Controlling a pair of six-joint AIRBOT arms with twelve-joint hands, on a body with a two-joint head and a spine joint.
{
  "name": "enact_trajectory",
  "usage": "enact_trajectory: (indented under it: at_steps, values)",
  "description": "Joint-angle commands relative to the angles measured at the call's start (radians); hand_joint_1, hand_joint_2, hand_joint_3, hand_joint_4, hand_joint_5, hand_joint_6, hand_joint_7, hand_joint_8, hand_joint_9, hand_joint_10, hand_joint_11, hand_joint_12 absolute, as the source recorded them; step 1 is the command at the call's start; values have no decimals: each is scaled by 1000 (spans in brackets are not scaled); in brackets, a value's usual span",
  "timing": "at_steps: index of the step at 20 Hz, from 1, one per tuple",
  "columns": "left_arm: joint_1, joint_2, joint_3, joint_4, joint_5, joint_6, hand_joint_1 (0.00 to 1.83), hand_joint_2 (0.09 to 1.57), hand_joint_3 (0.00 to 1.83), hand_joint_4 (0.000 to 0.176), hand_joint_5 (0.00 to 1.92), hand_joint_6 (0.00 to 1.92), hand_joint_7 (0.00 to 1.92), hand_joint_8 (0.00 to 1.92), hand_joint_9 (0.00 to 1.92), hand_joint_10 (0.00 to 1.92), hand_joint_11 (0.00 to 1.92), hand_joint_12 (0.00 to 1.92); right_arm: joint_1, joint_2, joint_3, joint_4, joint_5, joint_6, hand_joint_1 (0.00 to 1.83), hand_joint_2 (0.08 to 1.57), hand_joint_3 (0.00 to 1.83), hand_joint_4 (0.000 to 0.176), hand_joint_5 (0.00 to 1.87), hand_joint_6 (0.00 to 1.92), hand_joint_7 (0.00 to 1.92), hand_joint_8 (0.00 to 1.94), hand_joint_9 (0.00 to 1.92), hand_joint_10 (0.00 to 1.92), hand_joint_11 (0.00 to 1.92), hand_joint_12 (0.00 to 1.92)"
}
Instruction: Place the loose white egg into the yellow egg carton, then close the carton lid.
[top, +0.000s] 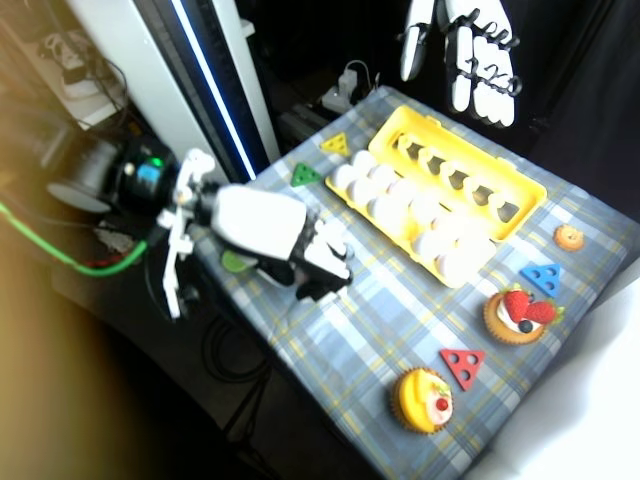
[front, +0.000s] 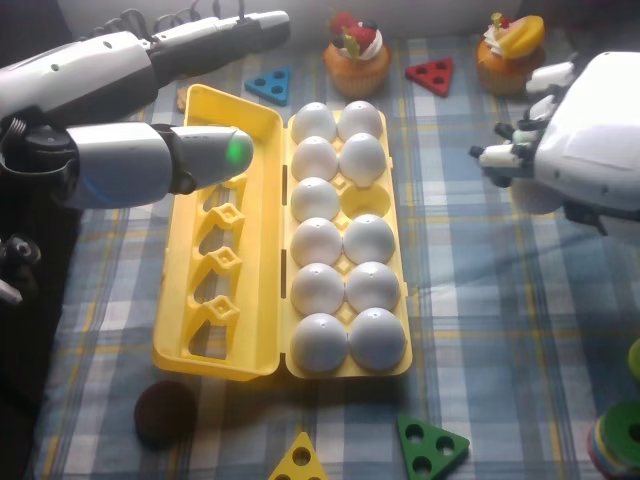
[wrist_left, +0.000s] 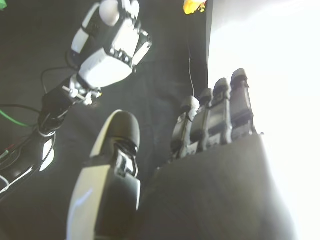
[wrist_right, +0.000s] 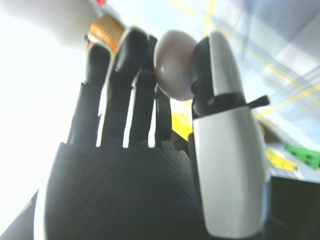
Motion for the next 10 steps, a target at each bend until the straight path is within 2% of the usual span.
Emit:
enact_trajectory:
  at_steps: [1, 2, 3, 4, 5, 7, 8, 9, 10]
  values:
    - [-9, 3, 4, -23, -108, -3, 399, 1412, 0, 24, 90, 15, 0, 0, 0, 0, 0, 0, 21, 5, -3, -24, 110, -9, 1215, 1232, 5, 0, 646, 1287, 894, 1393, 950, 1414, 713, 1846]
    - [-9, 3, 5, -25, -108, -3, 418, 1403, 0, 27, 105, 14, 0, 0, 0, 0, 0, 0, 33, 1, -9, -43, 110, -9, 1206, 1244, 2, 0, 629, 1305, 879, 1417, 946, 1420, 807, 1819]
    - [-9, 2, 6, -28, -108, -3, 418, 1403, 0, 27, 105, 14, 0, 0, 0, 0, 0, 0, 43, -3, -12, -60, 110, -9, 1206, 1244, 2, 0, 629, 1305, 879, 1417, 946, 1420, 807, 1819]
    - [-8, 2, 7, -29, -108, -3, 448, 1393, 0, 6, 148, 20, 0, 0, 11, 4, 0, 0, 51, -7, -14, -74, 110, -9, 1214, 1238, 0, 0, 671, 1247, 873, 1445, 1006, 1497, 990, 1818]
    - [-6, 2, 7, -31, -108, -3, 448, 1393, 0, 6, 148, 20, 0, 0, 11, 4, 0, 0, 63, -18, -17, -95, 110, -9, 1214, 1238, 0, 0, 671, 1247, 873, 1445, 1006, 1497, 990, 1818]
    - [-5, 2, 9, -34, -107, -3, 418, 1397, 0, 2, 160, 14, 0, 0, 9, 2, 0, 0, 83, -36, -17, -125, 109, -9, 1211, 1228, 0, 0, 717, 1234, 859, 1448, 837, 1681, 752, 1920]
    - [-5, 2, 9, -34, -105, -3, 418, 1397, 0, 2, 160, 14, 0, 0, 9, 2, 0, 0, 91, -43, -15, -134, 107, -9, 1211, 1228, 0, 0, 717, 1234, 859, 1448, 837, 1681, 752, 1920]
    - [-6, 2, 10, -34, -104, -3, 420, 1401, 1, 0, 169, 11, 0, 0, 0, 0, 0, 0, 99, -51, -14, -145, 105, -9, 1197, 1239, 1, 0, 677, 1326, 852, 1436, 872, 1646, 816, 1921]
    - [-6, 2, 11, -34, -102, -3, 418, 1397, 0, 0, 175, 12, 0, 0, 0, 0, 0, 0, 110, -63, -10, -156, 103, -9, 1213, 1230, 0, 0, 675, 1312, 888, 1379, 933, 1547, 877, 1837]
